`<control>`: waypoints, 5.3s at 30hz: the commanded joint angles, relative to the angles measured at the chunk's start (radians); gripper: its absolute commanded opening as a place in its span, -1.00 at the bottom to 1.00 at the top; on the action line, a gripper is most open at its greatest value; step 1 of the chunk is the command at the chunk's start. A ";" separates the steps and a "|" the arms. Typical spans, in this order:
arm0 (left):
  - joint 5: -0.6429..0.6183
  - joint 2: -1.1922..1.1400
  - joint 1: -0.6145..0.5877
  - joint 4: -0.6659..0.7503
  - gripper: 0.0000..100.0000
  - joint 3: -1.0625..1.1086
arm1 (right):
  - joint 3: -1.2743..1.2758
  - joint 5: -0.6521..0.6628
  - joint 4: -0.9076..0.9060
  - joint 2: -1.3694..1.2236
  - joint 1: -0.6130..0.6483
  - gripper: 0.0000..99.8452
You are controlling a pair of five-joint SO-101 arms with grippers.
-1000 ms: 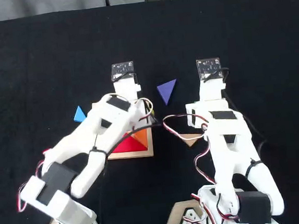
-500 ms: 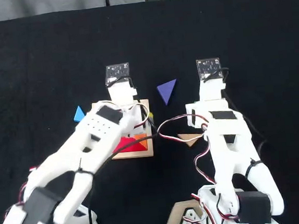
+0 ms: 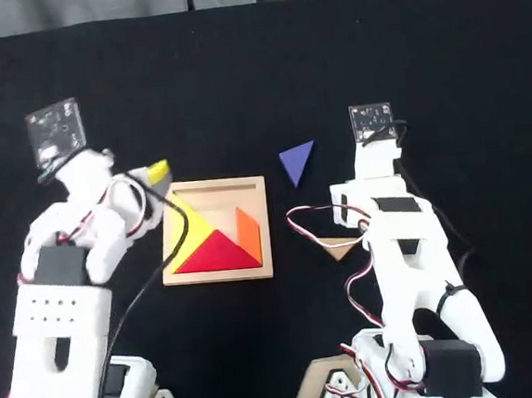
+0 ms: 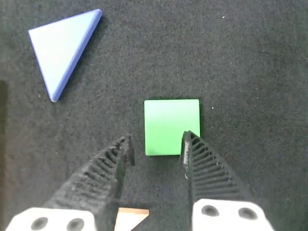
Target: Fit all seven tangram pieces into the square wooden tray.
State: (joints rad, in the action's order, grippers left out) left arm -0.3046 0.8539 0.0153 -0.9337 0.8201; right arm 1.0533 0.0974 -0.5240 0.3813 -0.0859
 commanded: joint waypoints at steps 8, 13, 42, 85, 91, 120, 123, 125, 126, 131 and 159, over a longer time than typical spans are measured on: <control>0.052 -0.247 -0.165 0.183 -0.57 0.018 | -0.025 0.000 0.021 0.036 0.014 -0.67; 0.048 -0.560 -0.166 0.204 -0.57 -0.097 | -0.024 0.000 0.028 0.036 0.014 -0.67; -0.219 -0.896 -0.114 0.245 -0.57 -0.232 | -0.002 0.000 0.057 0.036 0.040 -0.67; -0.399 -1.080 -0.136 0.018 -0.75 -0.460 | -0.002 0.000 0.055 0.036 0.040 -0.67; -0.400 -0.987 -0.122 -0.143 -0.75 -0.539 | -0.002 0.000 0.055 0.036 0.040 -0.67; -1.094 -1.062 0.193 -0.123 -0.75 -0.568 | -0.002 0.000 0.055 0.042 0.040 -0.67; -1.135 -1.057 0.193 -0.123 -0.75 -0.573 | -0.002 0.000 0.054 0.042 0.040 -0.67; -1.158 -1.057 0.193 -0.114 -0.75 -0.575 | -0.002 0.000 0.054 0.042 0.040 -0.67; -1.165 -1.057 0.193 -0.114 -0.75 -0.581 | -0.002 0.000 0.054 0.042 0.040 -0.67; -1.166 -1.065 0.196 -0.115 -0.75 -0.615 | -0.002 0.000 0.054 0.042 0.040 -0.67; -1.175 -1.057 0.191 -0.173 -0.21 -0.628 | -0.002 0.000 0.052 0.042 0.040 -0.67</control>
State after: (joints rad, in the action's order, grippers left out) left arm -1.4645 -0.2202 0.2133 -1.0764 0.2417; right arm 1.0533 0.0974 -0.4826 0.3813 -0.0598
